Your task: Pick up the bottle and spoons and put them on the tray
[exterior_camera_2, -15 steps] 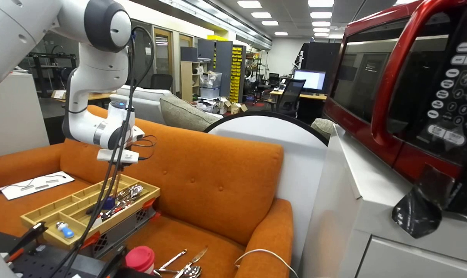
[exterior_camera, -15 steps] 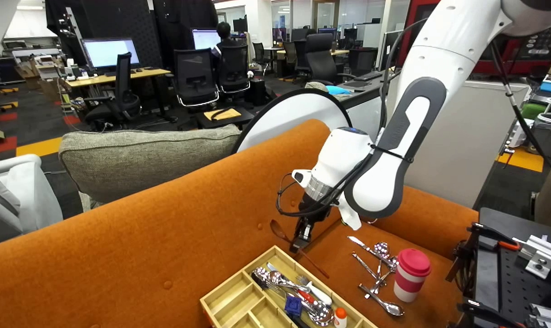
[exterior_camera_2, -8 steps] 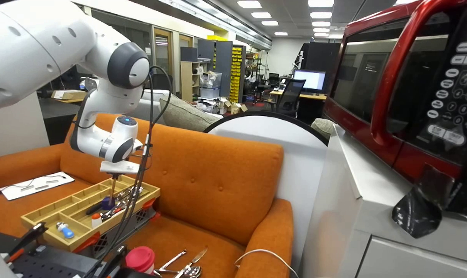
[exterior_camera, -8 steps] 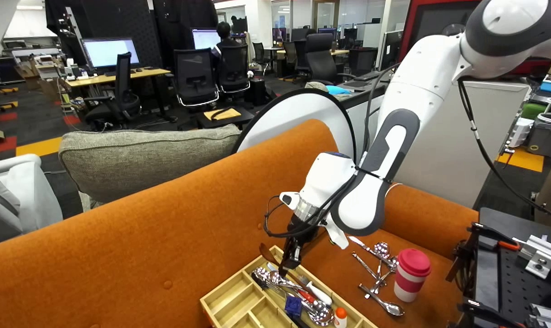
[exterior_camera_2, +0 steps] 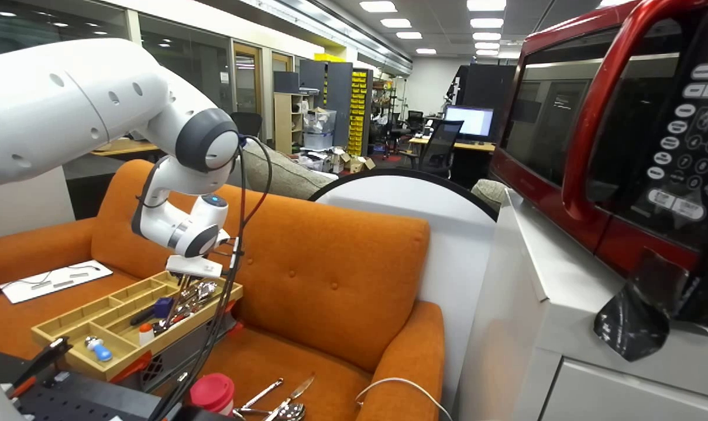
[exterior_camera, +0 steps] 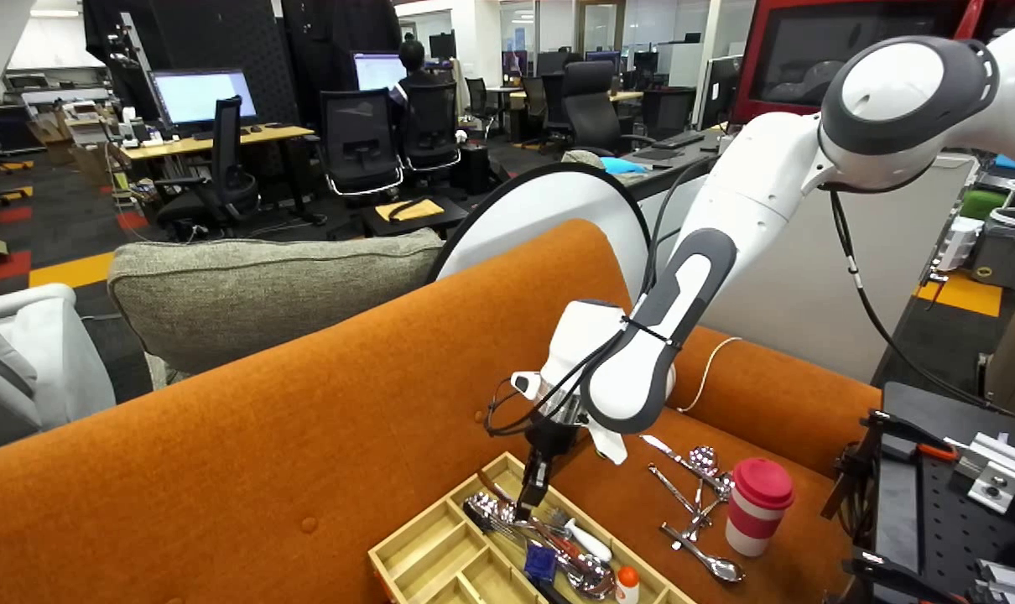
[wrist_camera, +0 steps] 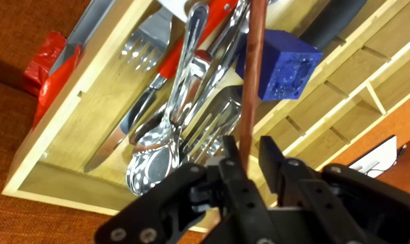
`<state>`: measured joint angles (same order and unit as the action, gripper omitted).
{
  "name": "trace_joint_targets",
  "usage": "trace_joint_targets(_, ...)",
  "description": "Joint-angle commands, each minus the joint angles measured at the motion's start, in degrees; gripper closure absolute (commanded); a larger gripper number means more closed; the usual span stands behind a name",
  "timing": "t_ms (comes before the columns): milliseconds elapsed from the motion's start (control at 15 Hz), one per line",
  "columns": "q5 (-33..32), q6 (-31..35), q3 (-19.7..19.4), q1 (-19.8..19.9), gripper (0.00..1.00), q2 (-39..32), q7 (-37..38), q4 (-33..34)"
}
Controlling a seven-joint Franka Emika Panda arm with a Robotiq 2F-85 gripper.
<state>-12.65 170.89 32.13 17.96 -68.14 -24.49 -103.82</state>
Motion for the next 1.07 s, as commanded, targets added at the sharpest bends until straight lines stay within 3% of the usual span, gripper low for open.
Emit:
trace_joint_targets(0,2.1,-3.9,0.6,0.4,0.45,-0.6,-1.5,1.0)
trace_joint_targets(200,2.3,-2.4,0.6,0.7,0.23,1.3,-1.6,-1.3)
trace_joint_targets(400,2.6,0.2,-2.3,-1.6,0.03,5.5,1.7,-3.6)
trace_joint_targets(800,6.4,7.7,-20.4,-13.7,0.0,14.9,16.8,-9.6)
trace_joint_targets(1000,10.5,7.1,-25.7,-15.3,0.0,13.7,21.8,-10.8)
